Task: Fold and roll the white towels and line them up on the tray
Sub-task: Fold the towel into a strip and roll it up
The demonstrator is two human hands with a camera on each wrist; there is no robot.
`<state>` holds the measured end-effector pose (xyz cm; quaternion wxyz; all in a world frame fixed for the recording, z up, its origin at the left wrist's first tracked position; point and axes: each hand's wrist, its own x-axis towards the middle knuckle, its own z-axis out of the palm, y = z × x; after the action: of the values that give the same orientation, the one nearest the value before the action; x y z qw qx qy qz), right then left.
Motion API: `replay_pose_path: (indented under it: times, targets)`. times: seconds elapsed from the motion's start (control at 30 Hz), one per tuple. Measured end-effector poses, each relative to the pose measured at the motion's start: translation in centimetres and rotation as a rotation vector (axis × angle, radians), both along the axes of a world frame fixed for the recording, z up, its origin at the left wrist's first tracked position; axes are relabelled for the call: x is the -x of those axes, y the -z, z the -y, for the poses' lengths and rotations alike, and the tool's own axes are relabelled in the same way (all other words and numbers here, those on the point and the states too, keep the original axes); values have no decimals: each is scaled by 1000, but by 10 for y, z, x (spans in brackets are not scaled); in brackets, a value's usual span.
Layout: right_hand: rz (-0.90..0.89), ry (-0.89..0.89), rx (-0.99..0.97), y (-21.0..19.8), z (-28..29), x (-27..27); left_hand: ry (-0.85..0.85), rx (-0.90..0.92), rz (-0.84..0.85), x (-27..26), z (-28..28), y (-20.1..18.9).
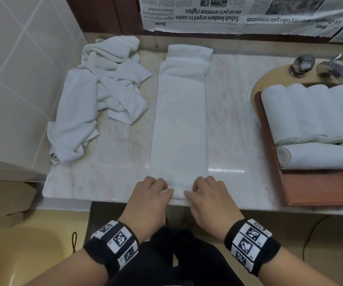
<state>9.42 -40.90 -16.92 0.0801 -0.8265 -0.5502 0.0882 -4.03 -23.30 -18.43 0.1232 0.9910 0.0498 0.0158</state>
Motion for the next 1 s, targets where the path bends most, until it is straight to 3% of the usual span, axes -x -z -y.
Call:
replay_pose_path:
  times: [0.13, 0.23, 0.37, 0.47, 0.6, 0.77, 0.83, 1.0]
  targets:
    - [72, -86, -91, 16, 4, -6, -26, -13, 162, -1, 2, 9]
    - [10, -99, -122, 22, 5, -16, 17, 5, 221, -6, -7, 20]
    - [-165, -70, -51, 17, 0, -32, 27, 63, 112, -20, -24, 15]
    - [-281, -32, 22, 12, -5, -41, 28, -21, 19, -32, -27, 3]
    - [-292, 47, -17, 6, -6, -35, -149, 14, -10, -34, -13, -1]
    - [61, -45, -153, 19, -4, -28, -201, -82, 24, -26, 7, 3]
    - [87, -70, -182, 24, -6, -30, -213, -88, 81, -22, 9, 2]
    - [61, -107, -185, 25, -7, -41, -109, -106, 20, -19, -6, 12]
